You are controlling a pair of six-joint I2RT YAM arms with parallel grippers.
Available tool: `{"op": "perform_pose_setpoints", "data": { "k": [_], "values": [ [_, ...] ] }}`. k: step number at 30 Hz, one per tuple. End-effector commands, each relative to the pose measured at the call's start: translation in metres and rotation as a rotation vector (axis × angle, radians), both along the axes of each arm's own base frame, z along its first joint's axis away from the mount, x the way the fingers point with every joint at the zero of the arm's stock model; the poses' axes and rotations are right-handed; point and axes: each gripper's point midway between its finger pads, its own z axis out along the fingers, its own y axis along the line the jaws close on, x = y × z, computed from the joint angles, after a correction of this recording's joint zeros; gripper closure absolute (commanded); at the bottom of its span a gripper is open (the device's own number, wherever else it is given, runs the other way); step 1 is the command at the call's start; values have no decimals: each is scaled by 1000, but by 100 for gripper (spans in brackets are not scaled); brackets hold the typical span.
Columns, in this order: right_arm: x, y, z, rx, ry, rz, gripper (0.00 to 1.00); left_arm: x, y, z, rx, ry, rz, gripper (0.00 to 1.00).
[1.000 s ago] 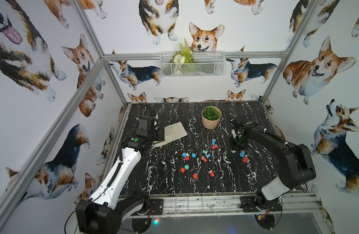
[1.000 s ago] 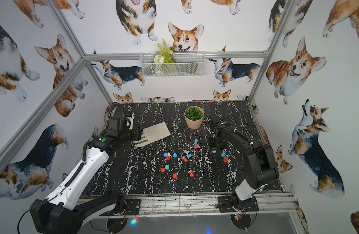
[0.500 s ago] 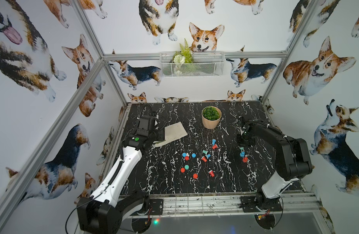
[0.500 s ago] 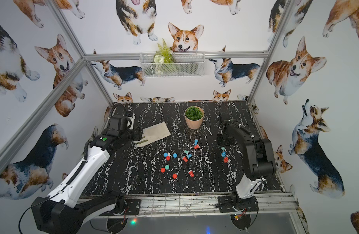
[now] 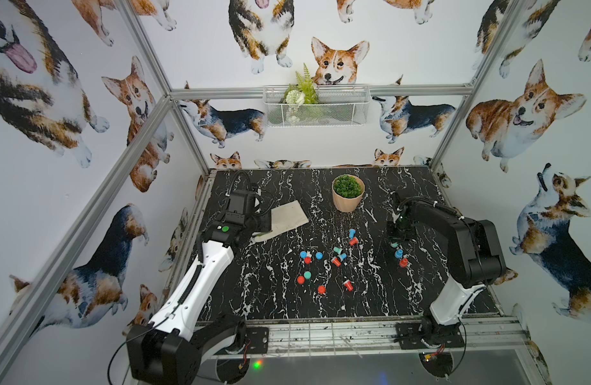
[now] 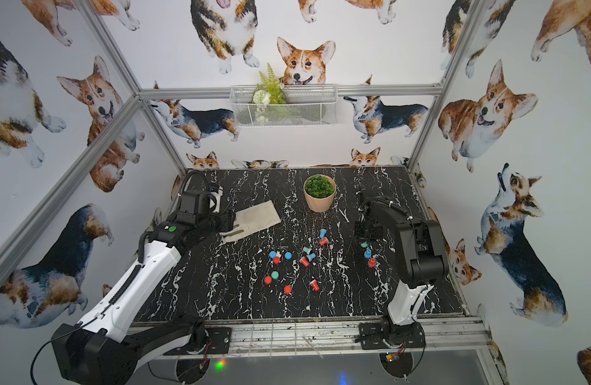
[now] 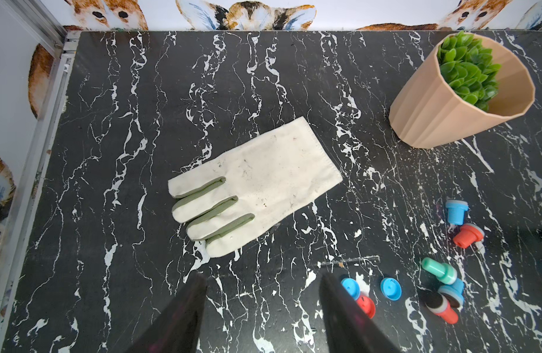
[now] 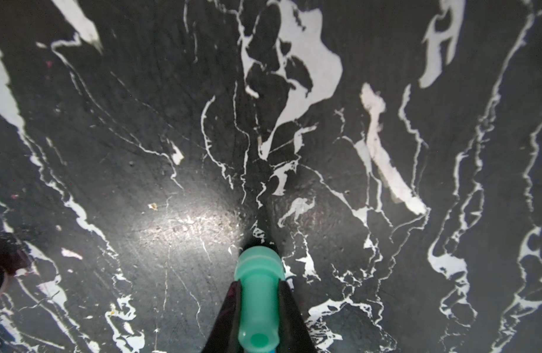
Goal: Close the stamp cap
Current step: Place the stamp at the center of the board.
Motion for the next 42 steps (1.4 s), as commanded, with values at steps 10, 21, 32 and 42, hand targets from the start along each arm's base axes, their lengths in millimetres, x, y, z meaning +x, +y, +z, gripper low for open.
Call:
{"op": "perform_pose_setpoints", "data": {
  "k": [10, 21, 32, 42],
  "values": [
    [-8, -2, -11, -9, 49, 5, 87, 2, 0, 1, -3, -4, -1, 37],
    [-8, -3, -10, -14, 48, 5, 68, 2, 1, 1, 0, -6, 3, 37],
    [-2, -4, 5, -20, 3, 9, 57, 2, 1, 1, 3, -6, 3, 37],
    [3, 10, 47, 18, -82, 18, 56, 2, 2, -1, 7, -2, 6, 37]
  ]
}}
